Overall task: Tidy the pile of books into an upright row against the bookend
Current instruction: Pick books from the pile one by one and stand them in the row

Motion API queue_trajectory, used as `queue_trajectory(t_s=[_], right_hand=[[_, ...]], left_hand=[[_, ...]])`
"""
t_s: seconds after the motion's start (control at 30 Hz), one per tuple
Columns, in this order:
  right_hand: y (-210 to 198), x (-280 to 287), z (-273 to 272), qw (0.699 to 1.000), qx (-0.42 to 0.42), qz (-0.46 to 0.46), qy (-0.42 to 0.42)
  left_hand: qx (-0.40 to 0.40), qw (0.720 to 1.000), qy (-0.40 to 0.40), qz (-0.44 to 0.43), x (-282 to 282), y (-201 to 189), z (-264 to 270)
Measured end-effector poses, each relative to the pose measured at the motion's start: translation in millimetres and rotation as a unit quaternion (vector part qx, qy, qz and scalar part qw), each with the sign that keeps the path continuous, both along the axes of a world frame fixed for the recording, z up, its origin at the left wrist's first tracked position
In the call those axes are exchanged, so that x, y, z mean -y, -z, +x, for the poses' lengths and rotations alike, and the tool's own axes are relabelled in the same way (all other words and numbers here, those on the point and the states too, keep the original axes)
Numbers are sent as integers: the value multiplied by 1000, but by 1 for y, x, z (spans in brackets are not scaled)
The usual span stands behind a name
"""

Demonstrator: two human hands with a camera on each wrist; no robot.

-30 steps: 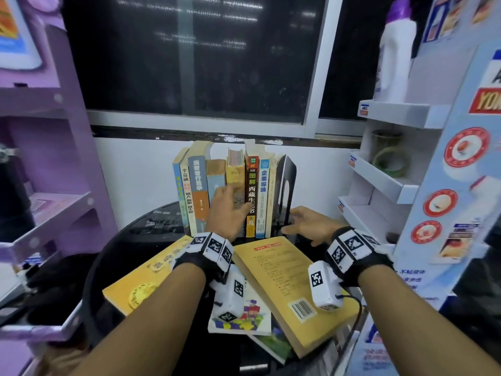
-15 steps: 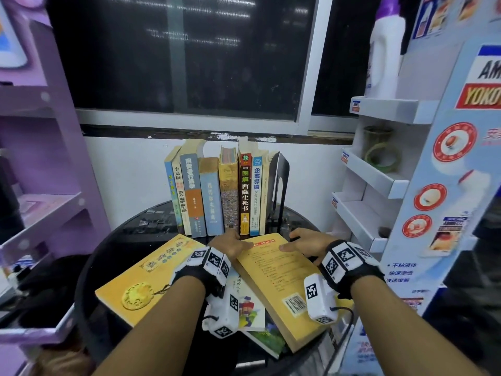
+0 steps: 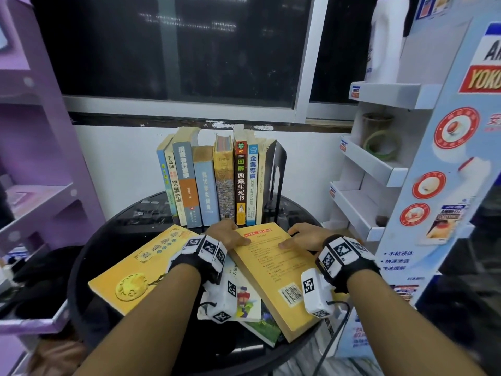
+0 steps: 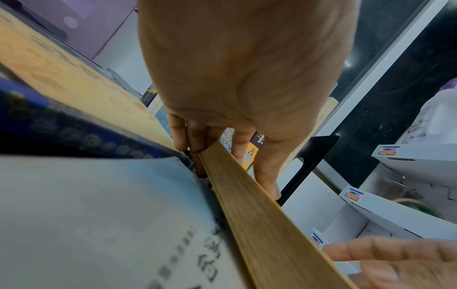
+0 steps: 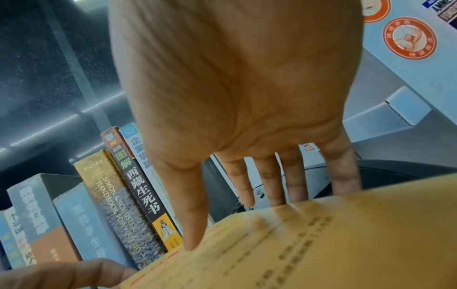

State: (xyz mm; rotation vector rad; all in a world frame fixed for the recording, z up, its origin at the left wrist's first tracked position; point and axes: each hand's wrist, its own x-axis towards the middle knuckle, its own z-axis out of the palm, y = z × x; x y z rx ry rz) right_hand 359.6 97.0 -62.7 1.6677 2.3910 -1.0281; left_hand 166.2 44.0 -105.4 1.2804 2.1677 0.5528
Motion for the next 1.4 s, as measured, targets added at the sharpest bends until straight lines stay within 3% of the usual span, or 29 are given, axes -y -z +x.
queue_trajectory(t_s=[0.17,0.5,0.8,1.03,1.17,1.4], right_hand=[[3,-3,-1,1000,6,1,7],[-6,-18,-2,997,7,69,29],[-36,-21,1,982,-132,82,109],[-61,-15,3,945,-262,151,124],[-69,-9,2,919,-314,203,124],[-64,3,3,871,-422,224,113]], left_hand=[[35,998,-26,42,-2,2,0],[195,970,-74,125,-12,-13,2],[219,929,-111,277,-8,-60,12],[311,855,-144,388,-4,-92,20],[353,825,-119,426,0,-103,22],[355,806,-59,469,4,-105,19]])
